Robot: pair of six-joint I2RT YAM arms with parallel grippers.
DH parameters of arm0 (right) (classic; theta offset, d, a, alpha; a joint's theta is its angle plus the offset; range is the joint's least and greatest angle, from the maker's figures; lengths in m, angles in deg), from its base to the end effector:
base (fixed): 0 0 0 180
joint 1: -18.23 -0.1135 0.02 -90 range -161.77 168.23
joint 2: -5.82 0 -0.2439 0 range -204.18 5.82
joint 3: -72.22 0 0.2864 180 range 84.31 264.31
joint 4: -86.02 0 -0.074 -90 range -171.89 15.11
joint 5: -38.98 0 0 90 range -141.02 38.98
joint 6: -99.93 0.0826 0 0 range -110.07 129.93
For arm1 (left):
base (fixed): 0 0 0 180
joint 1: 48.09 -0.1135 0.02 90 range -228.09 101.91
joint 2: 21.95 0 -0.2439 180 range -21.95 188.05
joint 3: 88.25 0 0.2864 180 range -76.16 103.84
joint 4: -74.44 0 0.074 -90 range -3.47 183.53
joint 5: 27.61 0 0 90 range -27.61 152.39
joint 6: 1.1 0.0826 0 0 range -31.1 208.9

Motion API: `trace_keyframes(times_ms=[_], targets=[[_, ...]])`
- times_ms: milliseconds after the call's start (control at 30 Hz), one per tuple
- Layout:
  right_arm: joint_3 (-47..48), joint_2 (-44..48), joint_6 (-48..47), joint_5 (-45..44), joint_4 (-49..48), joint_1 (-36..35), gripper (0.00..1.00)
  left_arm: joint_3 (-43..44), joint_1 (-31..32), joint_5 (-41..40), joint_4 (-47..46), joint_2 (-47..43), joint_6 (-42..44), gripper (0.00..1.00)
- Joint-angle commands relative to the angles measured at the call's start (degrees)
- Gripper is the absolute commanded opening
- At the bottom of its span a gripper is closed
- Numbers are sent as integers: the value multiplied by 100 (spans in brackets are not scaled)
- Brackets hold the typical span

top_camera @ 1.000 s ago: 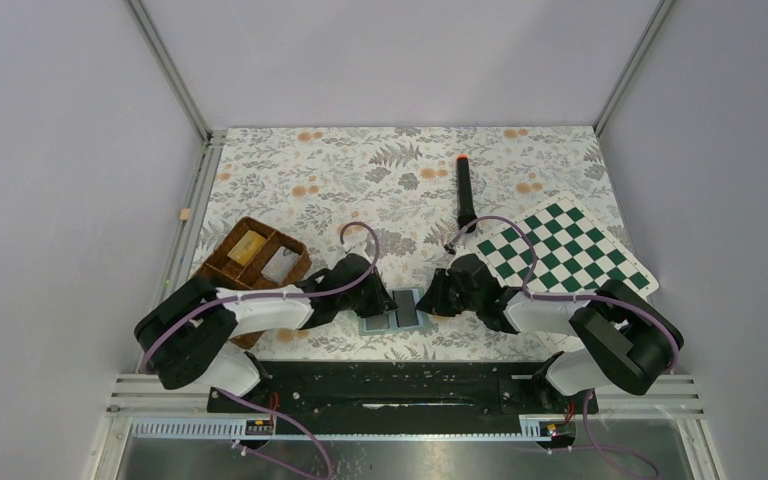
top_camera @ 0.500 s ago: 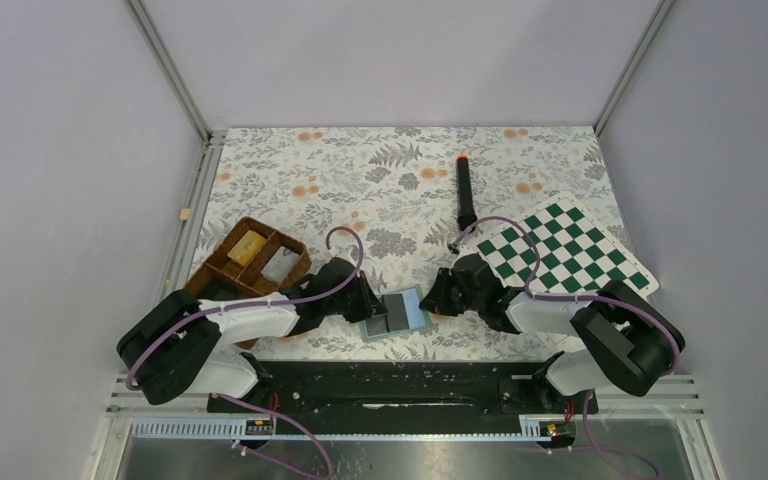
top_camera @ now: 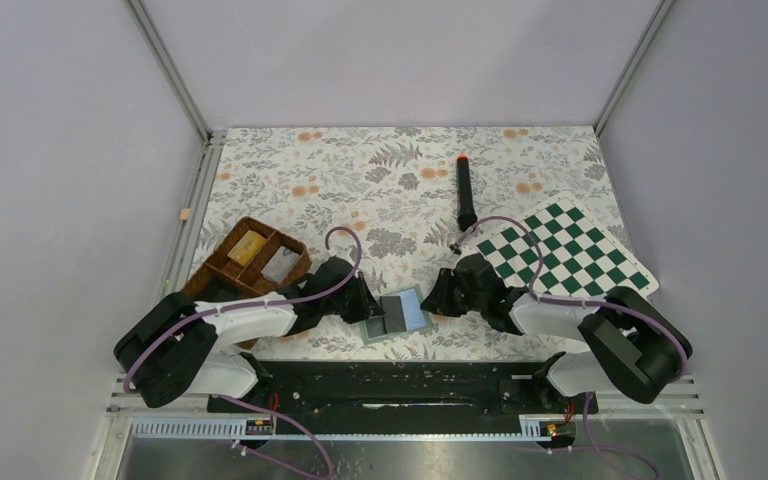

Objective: Take the credit cards out of the card holder
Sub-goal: Remove the credit card from the card holder.

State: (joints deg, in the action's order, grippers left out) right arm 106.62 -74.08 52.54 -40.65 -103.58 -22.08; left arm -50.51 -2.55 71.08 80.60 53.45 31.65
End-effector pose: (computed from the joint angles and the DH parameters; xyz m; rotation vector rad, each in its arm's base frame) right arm 0.2220 0.2078 0.0583 -0.0622 2.3726 0.9628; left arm 0.1995 -0.2211 0.0668 -0.1800 2.5736 -0.9813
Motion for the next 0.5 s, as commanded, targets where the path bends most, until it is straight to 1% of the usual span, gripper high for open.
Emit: trace_keyframes(times_ms=[0, 67, 133, 200, 233, 267, 467], targets=[[2, 711, -172, 198, 576, 70, 27, -78, -46, 236, -216, -19, 284, 0], [55, 988, -184, 255, 732, 75, 30, -61, -53, 257, -305, -6, 319, 0], [80, 1152, -192, 411, 671, 68, 33, -44, -86, 265, -364, 33, 331, 0], [115, 1118, -177, 615, 547, 65, 41, -41, -110, 324, -468, 72, 321, 0], [163, 1053, -193, 761, 493, 60, 48, -49, -119, 353, -536, 90, 315, 0], [188, 967, -196, 889, 399, 63, 50, -63, -119, 387, -594, 110, 318, 0], [250, 463, -126, 1181, -7, 59, 50, -268, -188, 610, -1017, 151, 356, 0]])
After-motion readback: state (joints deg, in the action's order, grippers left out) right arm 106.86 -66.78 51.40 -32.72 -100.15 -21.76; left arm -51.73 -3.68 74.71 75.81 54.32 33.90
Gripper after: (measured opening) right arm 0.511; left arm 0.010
